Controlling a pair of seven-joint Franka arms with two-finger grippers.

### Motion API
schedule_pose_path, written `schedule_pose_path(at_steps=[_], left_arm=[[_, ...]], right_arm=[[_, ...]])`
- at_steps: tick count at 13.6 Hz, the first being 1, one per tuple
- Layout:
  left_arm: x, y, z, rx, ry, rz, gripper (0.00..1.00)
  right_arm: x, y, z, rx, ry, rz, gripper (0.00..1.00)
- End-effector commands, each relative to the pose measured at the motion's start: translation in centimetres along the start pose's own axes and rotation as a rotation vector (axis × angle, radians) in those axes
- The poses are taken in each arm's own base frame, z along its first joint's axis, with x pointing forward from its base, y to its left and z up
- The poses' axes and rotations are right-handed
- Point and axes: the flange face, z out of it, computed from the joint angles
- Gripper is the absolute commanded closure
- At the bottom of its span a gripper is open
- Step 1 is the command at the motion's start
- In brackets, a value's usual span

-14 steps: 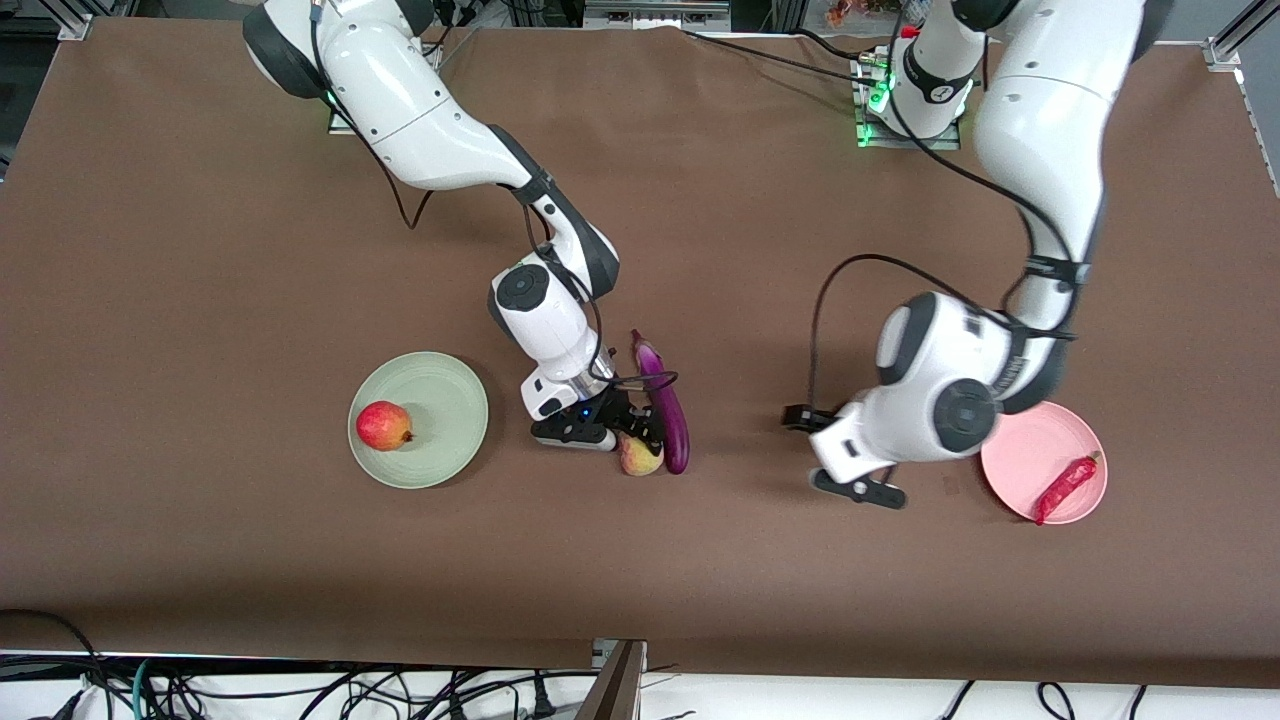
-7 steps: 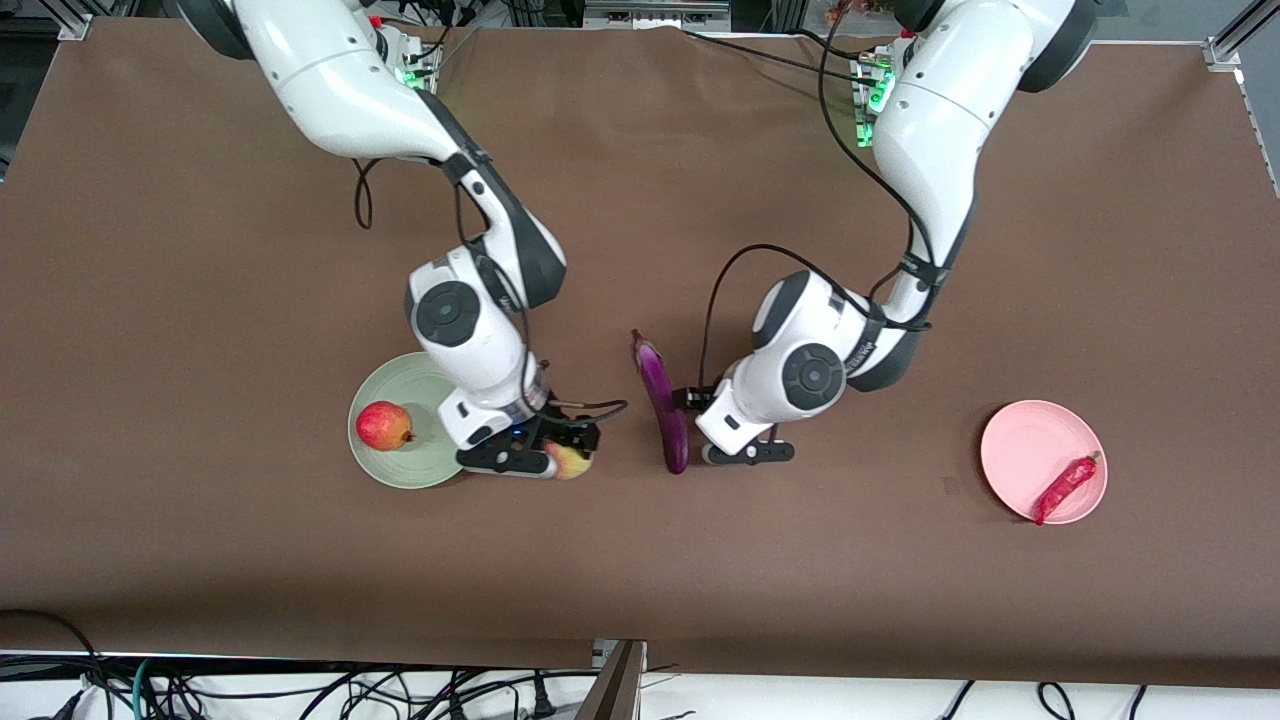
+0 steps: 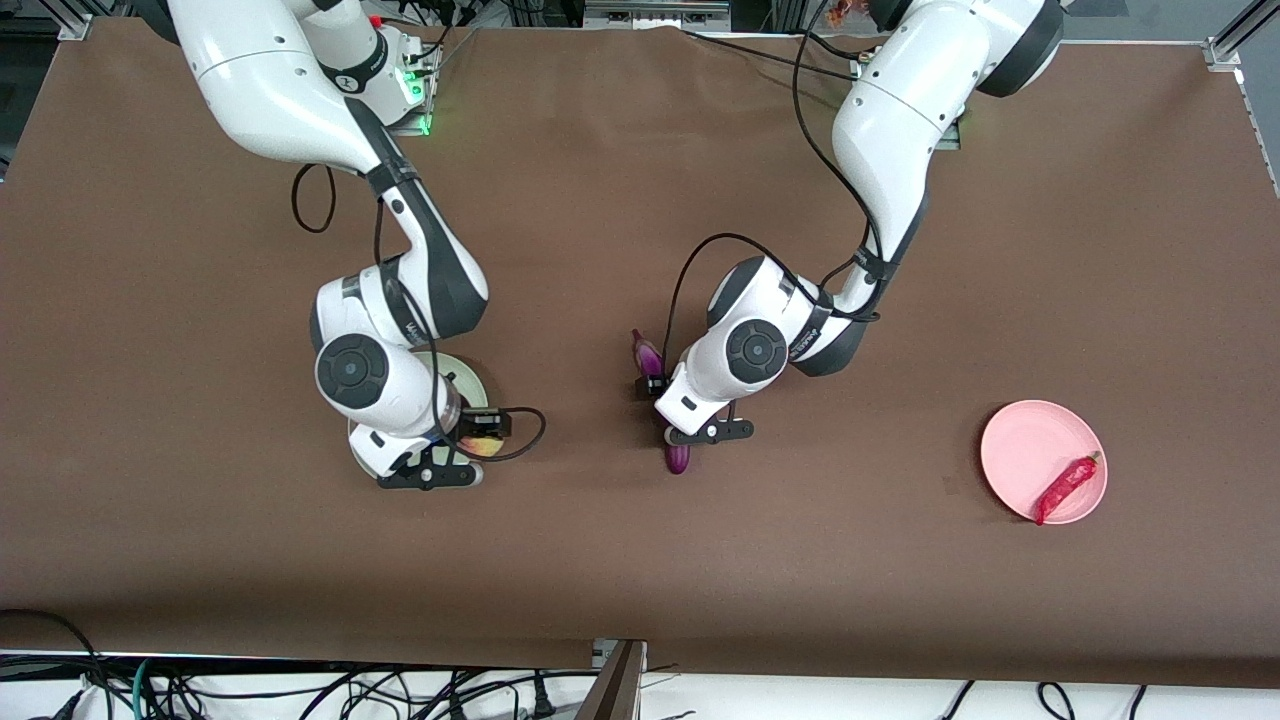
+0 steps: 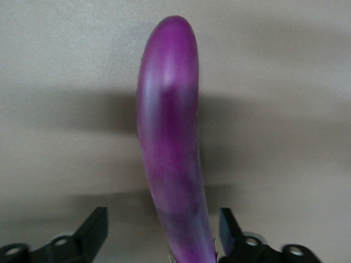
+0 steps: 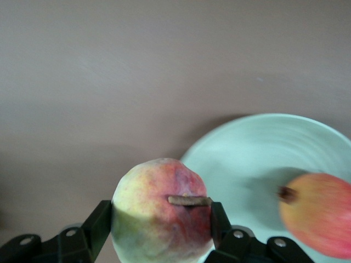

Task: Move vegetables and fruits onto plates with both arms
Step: 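Move the peach toward the green plate while the left gripper grasps the eggplant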

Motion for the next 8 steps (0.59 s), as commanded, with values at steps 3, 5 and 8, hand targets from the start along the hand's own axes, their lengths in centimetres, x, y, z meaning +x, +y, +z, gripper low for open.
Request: schedule_pose_path(at_steps=[3,5,8], left_arm=[[-0.3,0.7,1.7,-0.020,0.022,0.014,0.96],[0.6,0.0,0.5,-0.025,0.037,0.006,1.00],[4.4,-3.9,-4.0,-0.030,0.048,0.025,1.00]], right_arm=[[-1.2,3.7,2.1,-0.054,-0.086,-0.005,0.72],[-1.6,4.0,3.3,-0.057,-0.102,0.007,0.72],[-1.6,4.3,5.0,-0.061,-0.117,0.007,0.72]])
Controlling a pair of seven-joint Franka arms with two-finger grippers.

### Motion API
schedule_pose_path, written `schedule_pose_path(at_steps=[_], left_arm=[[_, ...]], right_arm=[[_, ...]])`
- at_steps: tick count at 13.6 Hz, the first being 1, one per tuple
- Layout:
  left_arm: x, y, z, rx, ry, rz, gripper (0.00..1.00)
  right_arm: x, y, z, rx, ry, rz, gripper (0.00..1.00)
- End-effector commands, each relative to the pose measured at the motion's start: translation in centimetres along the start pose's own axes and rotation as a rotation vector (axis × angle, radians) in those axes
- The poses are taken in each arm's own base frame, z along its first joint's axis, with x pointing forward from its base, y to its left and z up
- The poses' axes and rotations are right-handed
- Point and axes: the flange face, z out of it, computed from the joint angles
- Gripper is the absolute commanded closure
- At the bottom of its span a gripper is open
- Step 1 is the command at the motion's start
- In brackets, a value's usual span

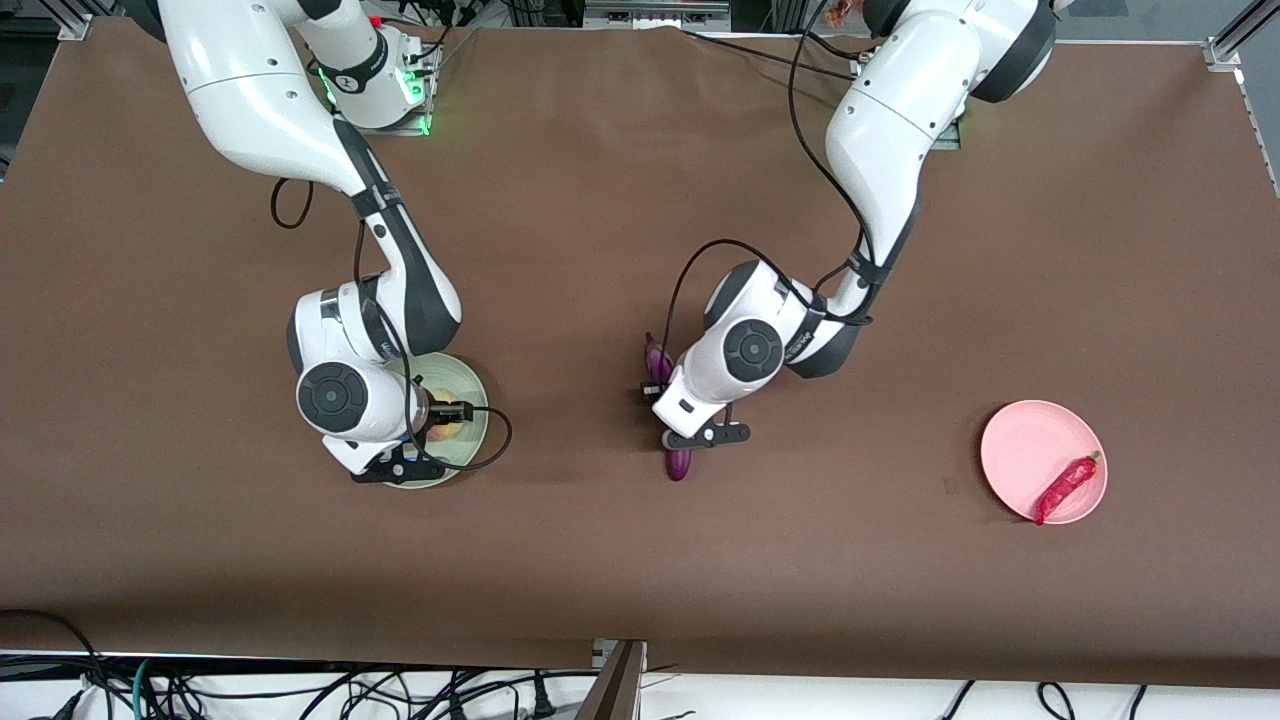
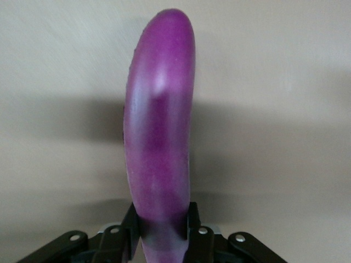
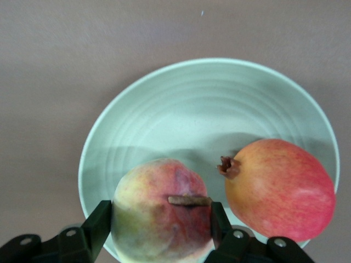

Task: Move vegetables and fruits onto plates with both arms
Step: 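Set the peach on the green plate while the left gripper carries the eggplant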

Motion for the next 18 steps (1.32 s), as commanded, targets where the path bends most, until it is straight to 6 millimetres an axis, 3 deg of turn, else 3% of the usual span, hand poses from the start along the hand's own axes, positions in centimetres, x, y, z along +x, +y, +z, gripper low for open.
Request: schedule_pose_path(at_steps=[1,2,3,4,6,8,10,12,15,18], left_arm=[[4.5,-5.7,-5.0,0.000,-0.034,0.074,1.00],[6.4,-8.9,-7.1,-0.002,-0.057,0.141,1.00],[8.0,-12.6,-9.4,0.001,-0.089,0.207,1.00],[9.4,-16.7,-10.9,0.004,-0.127,0.265,1.00],[12.3,-26.0,-13.2,-0.027,-0.166,0.409,1.00],[13.5,-32.3,-14.8,-0.041,-0.183,0.528,1.00],[14.6,-35.1,-17.5,0.059,-0.181,0.635,1.00],[15.2,-38.9,-18.8,0.086,-0.187,0.718,1.00],[15.8,-45.0,-19.4,0.096,-0.187,0.800,1.00],[16.0,-48.0,-19.9,0.126,-0.187,0.837,1.00]], right_arm=[[0.0,0.1,0.7,0.002,-0.002,-0.002,0.66],[0.0,0.1,0.5,0.005,0.000,0.000,0.25],[0.1,0.0,-0.1,0.008,0.009,-0.013,0.00],[0.2,0.3,-1.2,0.005,0.018,-0.021,0.00],[-0.2,2.3,-7.1,-0.015,0.062,-0.007,0.00],[-1.2,4.5,-12.3,-0.026,0.059,-0.037,0.00],[-2.6,6.3,-17.0,-0.039,0.014,-0.065,0.00],[-3.9,8.1,-20.5,-0.051,-0.030,-0.064,0.00],[-6.7,10.8,-26.4,-0.046,-0.007,-0.098,0.00],[-9.8,13.2,-30.1,-0.019,0.021,-0.063,0.00]])
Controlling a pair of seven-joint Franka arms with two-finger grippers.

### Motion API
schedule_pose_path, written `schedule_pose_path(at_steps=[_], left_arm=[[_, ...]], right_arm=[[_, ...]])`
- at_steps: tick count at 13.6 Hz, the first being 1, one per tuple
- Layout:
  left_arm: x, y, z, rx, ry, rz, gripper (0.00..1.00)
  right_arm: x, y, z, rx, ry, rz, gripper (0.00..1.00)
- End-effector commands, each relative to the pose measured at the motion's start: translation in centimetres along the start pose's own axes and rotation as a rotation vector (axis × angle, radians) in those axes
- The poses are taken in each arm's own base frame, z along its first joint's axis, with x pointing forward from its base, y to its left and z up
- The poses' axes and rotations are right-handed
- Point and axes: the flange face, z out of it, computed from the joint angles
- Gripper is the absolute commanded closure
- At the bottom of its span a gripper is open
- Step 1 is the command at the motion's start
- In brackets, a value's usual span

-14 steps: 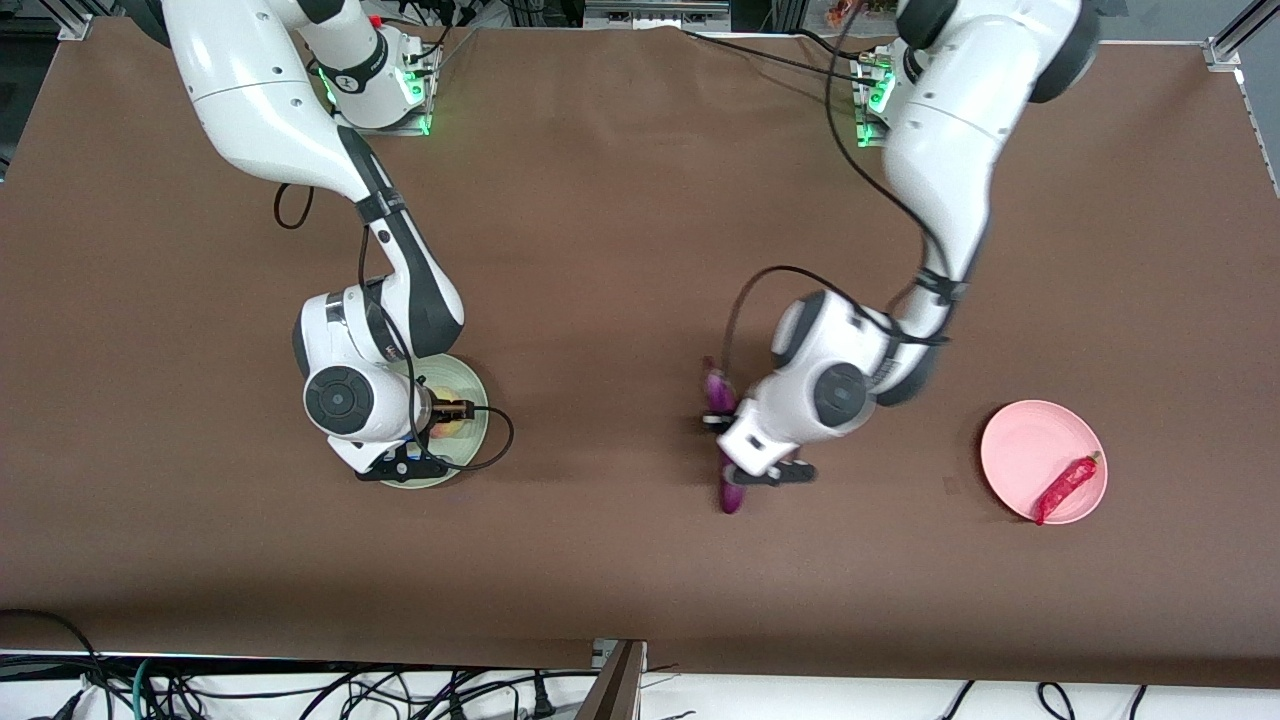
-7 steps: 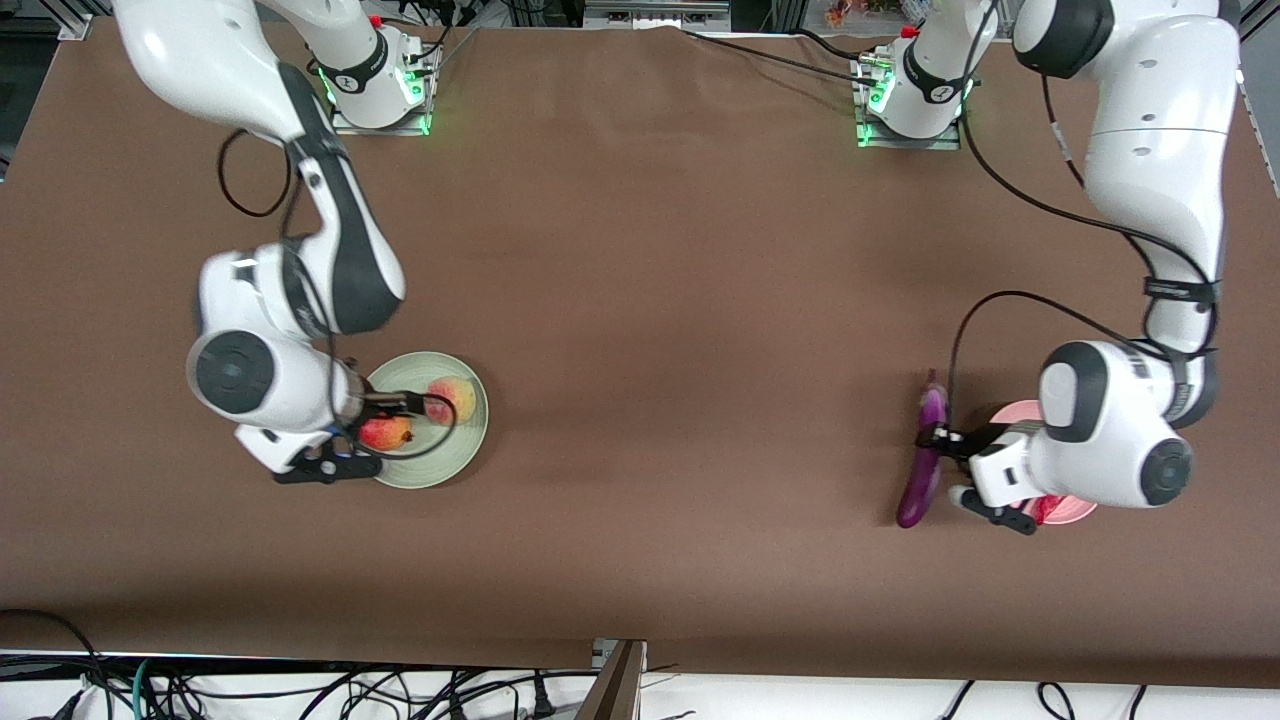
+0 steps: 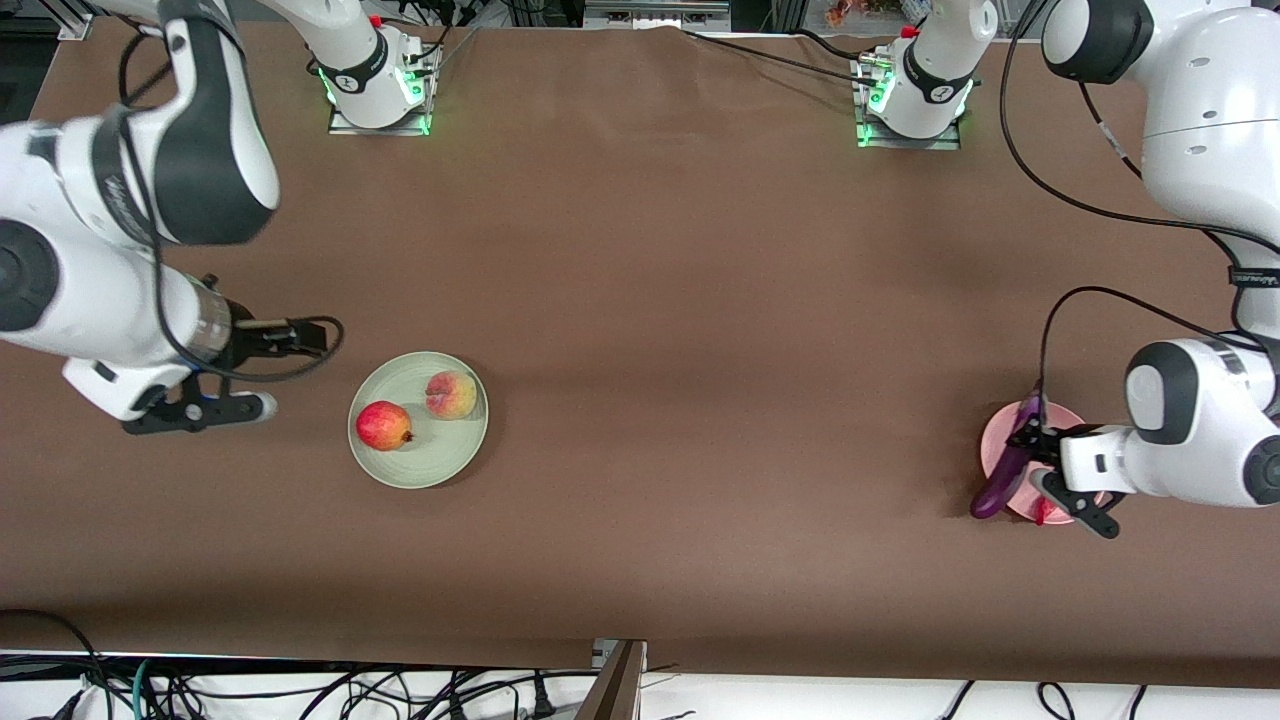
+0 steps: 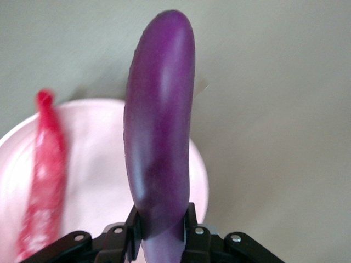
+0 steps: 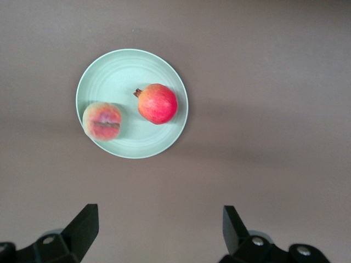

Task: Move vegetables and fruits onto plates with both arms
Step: 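Lower the eggplant onto the pink plate while the right gripper withdraws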

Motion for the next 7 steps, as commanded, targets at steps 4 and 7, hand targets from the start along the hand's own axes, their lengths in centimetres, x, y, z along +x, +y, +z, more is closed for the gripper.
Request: schedule_pose_path(at_steps=[4,7], left_arm=[[-0.2,-2.5,0.9,0.100,0.044,0.118,1.00],[-0.4,-3.2,2.0,0.100,0.046,0.114,0.36]], right_arm=[[-7.7,0.7,-3.2,0.019,-0.010,-0.033,0.00],[-10.1,2.4,-5.5,-0.027,0.029,-0.032,0.00]])
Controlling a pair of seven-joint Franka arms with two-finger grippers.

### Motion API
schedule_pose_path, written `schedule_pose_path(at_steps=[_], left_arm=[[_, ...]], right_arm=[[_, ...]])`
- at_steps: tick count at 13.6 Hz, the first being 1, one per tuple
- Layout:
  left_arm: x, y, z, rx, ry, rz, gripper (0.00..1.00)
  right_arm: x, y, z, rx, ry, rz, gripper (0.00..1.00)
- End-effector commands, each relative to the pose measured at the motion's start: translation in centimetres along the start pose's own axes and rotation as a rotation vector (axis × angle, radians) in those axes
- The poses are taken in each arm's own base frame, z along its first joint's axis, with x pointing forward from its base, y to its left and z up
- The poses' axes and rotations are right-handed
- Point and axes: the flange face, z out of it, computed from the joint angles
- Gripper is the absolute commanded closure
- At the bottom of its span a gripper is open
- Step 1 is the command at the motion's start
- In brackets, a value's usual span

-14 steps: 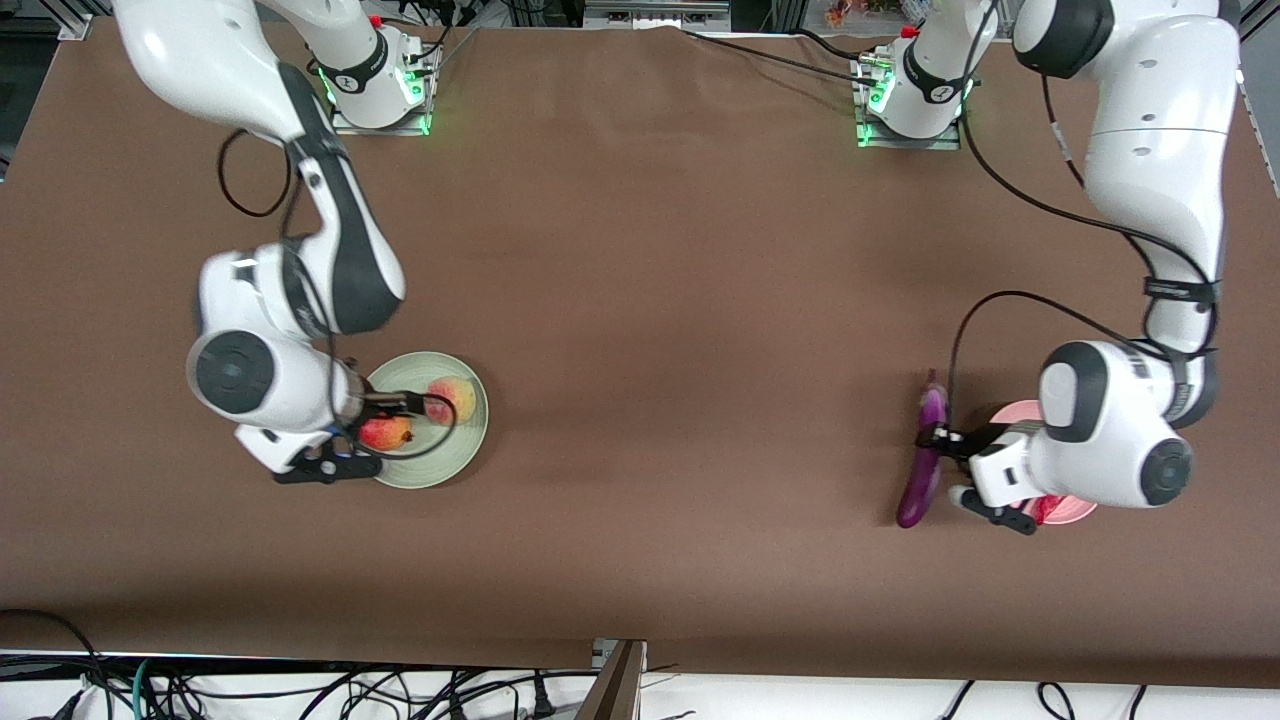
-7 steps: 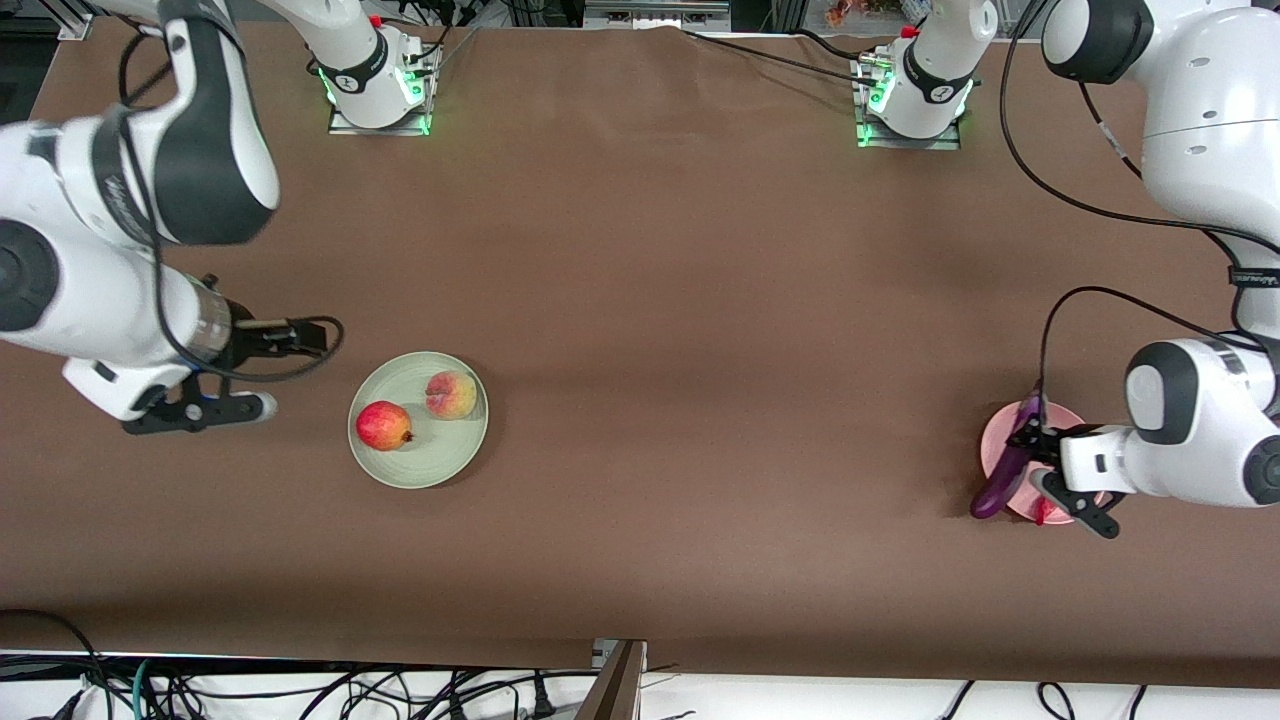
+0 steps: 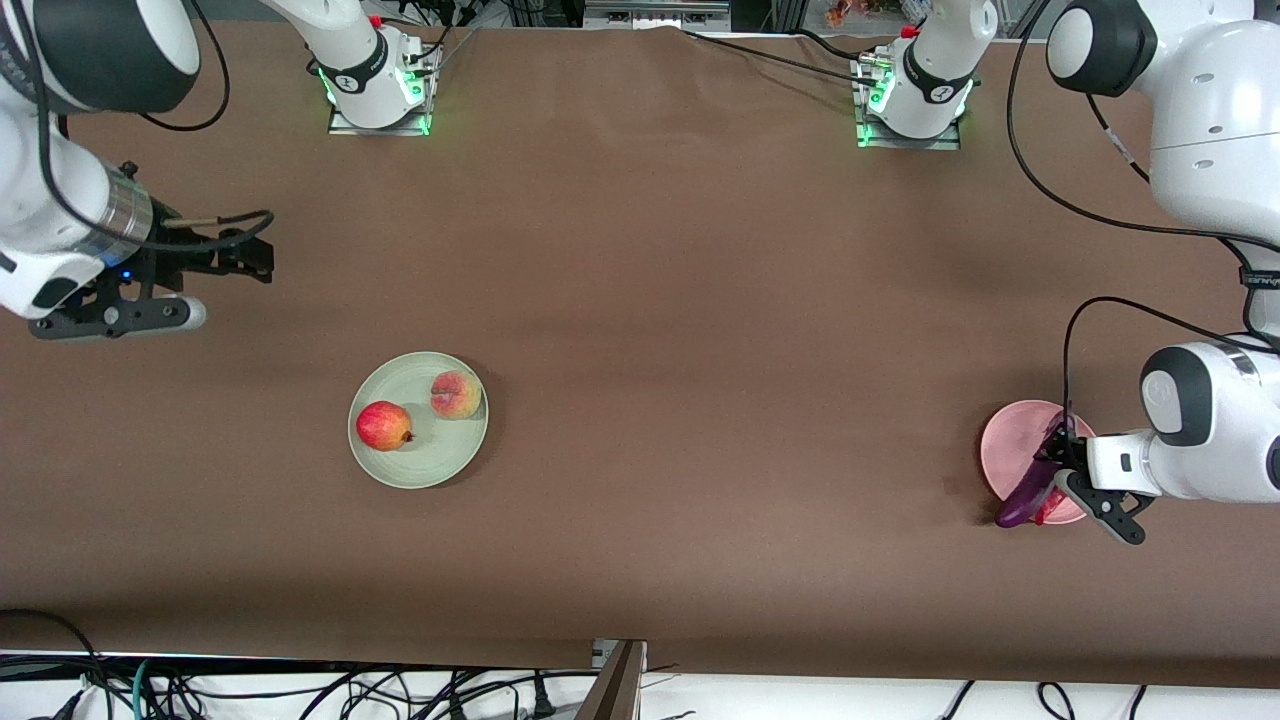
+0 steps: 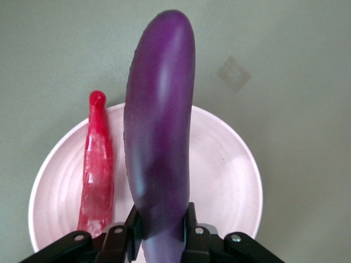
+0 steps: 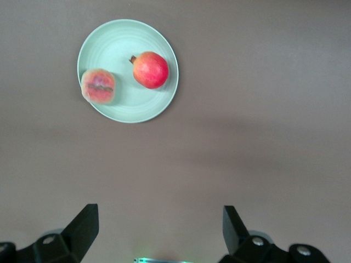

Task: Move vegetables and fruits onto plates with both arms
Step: 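Lower the eggplant onto the pink plate while the right gripper withdraws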

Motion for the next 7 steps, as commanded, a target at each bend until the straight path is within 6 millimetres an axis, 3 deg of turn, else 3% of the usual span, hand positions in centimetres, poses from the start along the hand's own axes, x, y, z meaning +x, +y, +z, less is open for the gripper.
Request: schedule_pose_path(at_steps=[1,4,7], left_arm=[[-0.3,-0.6,0.2,0.016,0.004,0.024,0.00],[-0.4,-0.8,-0.7,0.024,0.014,0.016,0.00],[0.5,0.0,-2.9,0.035,0.036,0.016,0.00]], right_arm=[[-3.9,1.4,-1.6,-0.018,0.034,0.003,0.00],[-6.2,4.8,-2.0,-0.001,0.045,0.066,0.00],[-6.6,4.7,-1.3,0.002,0.024,0.062,0.00]])
